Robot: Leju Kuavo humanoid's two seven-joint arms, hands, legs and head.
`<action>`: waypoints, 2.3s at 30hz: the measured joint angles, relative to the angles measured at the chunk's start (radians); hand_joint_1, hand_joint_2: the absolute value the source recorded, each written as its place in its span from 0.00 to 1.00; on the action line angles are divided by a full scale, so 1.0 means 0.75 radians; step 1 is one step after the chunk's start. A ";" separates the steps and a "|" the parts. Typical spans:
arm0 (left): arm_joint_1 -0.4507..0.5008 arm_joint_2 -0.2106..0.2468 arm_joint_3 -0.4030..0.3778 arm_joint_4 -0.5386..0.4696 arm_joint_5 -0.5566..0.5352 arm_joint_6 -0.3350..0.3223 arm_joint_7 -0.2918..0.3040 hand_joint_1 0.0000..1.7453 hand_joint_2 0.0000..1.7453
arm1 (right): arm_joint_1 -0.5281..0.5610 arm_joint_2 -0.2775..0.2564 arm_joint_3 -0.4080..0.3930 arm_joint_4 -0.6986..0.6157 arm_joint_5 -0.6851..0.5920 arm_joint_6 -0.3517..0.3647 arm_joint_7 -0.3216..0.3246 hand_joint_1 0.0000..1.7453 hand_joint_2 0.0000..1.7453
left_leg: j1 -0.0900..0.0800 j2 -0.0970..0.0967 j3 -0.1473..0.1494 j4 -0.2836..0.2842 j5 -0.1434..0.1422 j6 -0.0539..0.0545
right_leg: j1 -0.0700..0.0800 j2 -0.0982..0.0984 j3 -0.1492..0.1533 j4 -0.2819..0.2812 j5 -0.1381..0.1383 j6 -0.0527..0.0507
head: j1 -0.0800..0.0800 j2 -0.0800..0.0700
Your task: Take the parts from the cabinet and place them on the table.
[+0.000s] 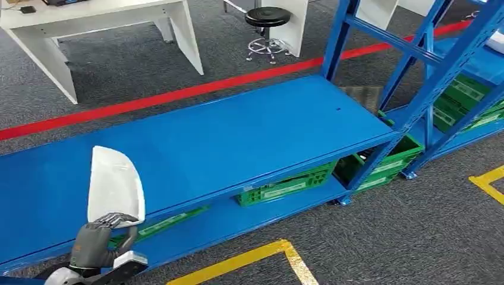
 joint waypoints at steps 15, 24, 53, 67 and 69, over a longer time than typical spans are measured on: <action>0.009 0.012 -0.013 -0.039 0.059 0.001 -0.048 1.00 1.00 | 0.000 0.000 0.001 0.000 0.002 0.003 0.000 0.00 0.00 | -0.005 0.000 -0.005 0.014 -0.006 0.013 | -0.006 0.000 0.001 -0.002 0.005 0.012 | -0.001 0.000; 0.044 -0.016 -0.022 -0.141 0.342 -0.154 -0.196 1.00 1.00 | 0.008 -0.004 0.001 0.000 -0.007 0.001 -0.009 0.00 0.00 | 0.015 0.006 0.016 -0.036 0.024 0.041 | -0.017 -0.001 -0.201 0.380 -0.139 0.053 | 0.014 0.001; 0.093 -0.023 -0.231 -0.819 0.888 -0.637 -0.310 1.00 1.00 | 0.014 0.006 0.001 0.002 -0.034 -0.008 -0.016 0.00 0.00 | 0.006 0.004 -0.072 0.012 0.054 0.044 | -0.002 0.001 -0.174 0.352 -0.187 0.038 | -0.004 0.001; 0.088 -0.022 -0.258 -0.869 0.869 -0.667 -0.310 1.00 1.00 | 0.023 0.013 -0.004 0.002 -0.039 -0.016 -0.007 0.00 0.00 | 0.011 -0.001 -0.174 0.273 -0.104 -0.022 | -0.006 -0.003 0.002 -0.008 0.001 -0.023 | -0.022 0.001; 0.090 -0.021 -0.259 -0.869 0.866 -0.667 -0.310 1.00 1.00 | 0.025 0.013 -0.006 0.002 -0.040 -0.016 0.002 0.00 0.00 | 0.015 -0.001 -0.245 0.437 -0.158 -0.029 | -0.005 -0.005 -0.001 -0.008 0.002 -0.024 | -0.022 0.000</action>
